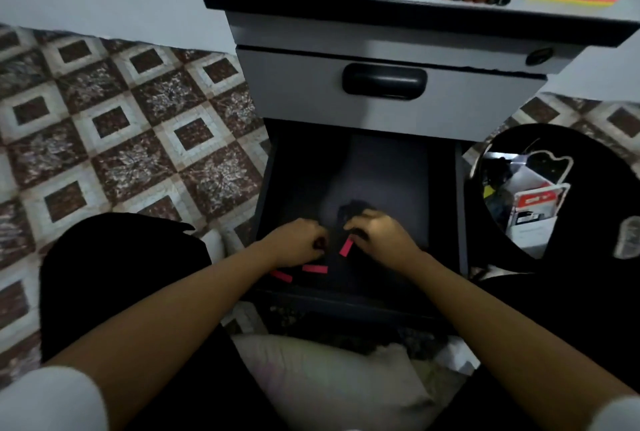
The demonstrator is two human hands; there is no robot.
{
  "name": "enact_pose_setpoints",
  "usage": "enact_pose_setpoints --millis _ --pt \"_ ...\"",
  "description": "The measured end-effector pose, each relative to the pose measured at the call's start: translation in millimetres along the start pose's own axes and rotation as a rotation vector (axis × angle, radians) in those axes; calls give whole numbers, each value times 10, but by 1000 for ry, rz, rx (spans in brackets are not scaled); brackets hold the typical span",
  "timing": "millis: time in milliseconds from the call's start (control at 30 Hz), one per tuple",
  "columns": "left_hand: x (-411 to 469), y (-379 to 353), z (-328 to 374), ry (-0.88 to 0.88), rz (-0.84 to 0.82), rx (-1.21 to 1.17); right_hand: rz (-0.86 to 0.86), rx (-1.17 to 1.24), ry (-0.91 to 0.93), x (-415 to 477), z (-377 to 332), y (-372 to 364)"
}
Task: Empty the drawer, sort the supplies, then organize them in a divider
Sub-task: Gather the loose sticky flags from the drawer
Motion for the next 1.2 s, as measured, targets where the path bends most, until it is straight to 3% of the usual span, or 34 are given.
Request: enact_pose_setpoints --millis 200,467,800,1200 --pt "176 -345 -134 60 -154 143 -106 -162 -70 92 130 -233" --pt "243 -414 -146 52 -134 282 -151 -190 -77 135 180 -396" --pt "232 -412 -250 103 -155 77 -146 -216 -97 147 181 -430" --pt "49 484 -399 101 273 -464 -144 -4 -67 183 -32 -559"
Point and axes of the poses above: each hand's wrist, its own x-axis towards the middle knuckle, its own y-axis out of the back of the hand, z = x × y, the point moved 10 cm from there along x, towards the middle knuckle, and after that the axes turned 13 degrees about -z, right-handed, at the moved point
